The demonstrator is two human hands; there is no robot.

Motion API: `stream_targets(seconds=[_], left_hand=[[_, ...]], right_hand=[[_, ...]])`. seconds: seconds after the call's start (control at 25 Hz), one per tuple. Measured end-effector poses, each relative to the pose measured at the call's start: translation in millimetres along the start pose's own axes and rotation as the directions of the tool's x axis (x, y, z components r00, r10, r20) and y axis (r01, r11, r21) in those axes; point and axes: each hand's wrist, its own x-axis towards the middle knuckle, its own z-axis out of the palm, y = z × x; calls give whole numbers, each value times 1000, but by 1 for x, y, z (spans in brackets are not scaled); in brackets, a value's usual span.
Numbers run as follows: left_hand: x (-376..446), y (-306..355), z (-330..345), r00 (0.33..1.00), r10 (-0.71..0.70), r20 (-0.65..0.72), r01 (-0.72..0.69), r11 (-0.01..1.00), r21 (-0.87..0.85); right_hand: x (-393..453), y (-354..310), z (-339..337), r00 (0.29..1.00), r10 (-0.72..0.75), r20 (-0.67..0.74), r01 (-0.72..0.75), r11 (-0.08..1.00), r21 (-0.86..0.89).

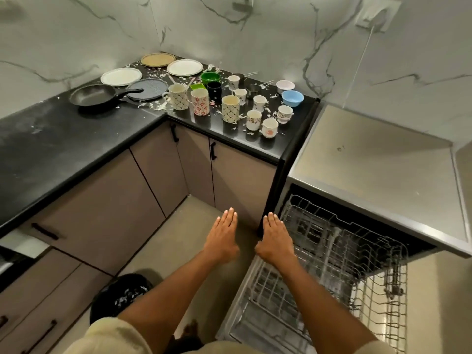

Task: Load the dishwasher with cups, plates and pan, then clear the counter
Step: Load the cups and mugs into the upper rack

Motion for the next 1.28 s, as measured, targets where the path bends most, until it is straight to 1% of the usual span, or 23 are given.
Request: stream_targets(seconds=[0.24,0.48,0.68,0.84,0.96,1.16,1.28], left_hand=[[31,-83,-66,993,118,-7,-118,993,20],[67,-123,-111,982,182,-51,-182,983,5],[102,-140,-134,974,209,-83,-212,977,-24],[150,-161,-155,975,197,-100,-200,980,-16],[194,-173,-172,974,190,-121,-192,981,-6],[289,-178,-206,971,176,-160,-180,984,-12],[342,-179,-229,970,172,-172,-175,985,-4]], right_hand=[[48,-93,-33,991,56,-119,-54,998,14],[89,-138,-61,988,68,-142,-74,997,-34],[131,-156,-84,981,60,-185,-68,997,-39],[187,-164,-102,977,34,-208,-43,998,-40],[235,-167,-115,974,20,-224,-28,999,-33],[335,-164,-150,944,-30,-329,48,998,47],[388,-164,-179,922,-57,-382,84,995,54]])
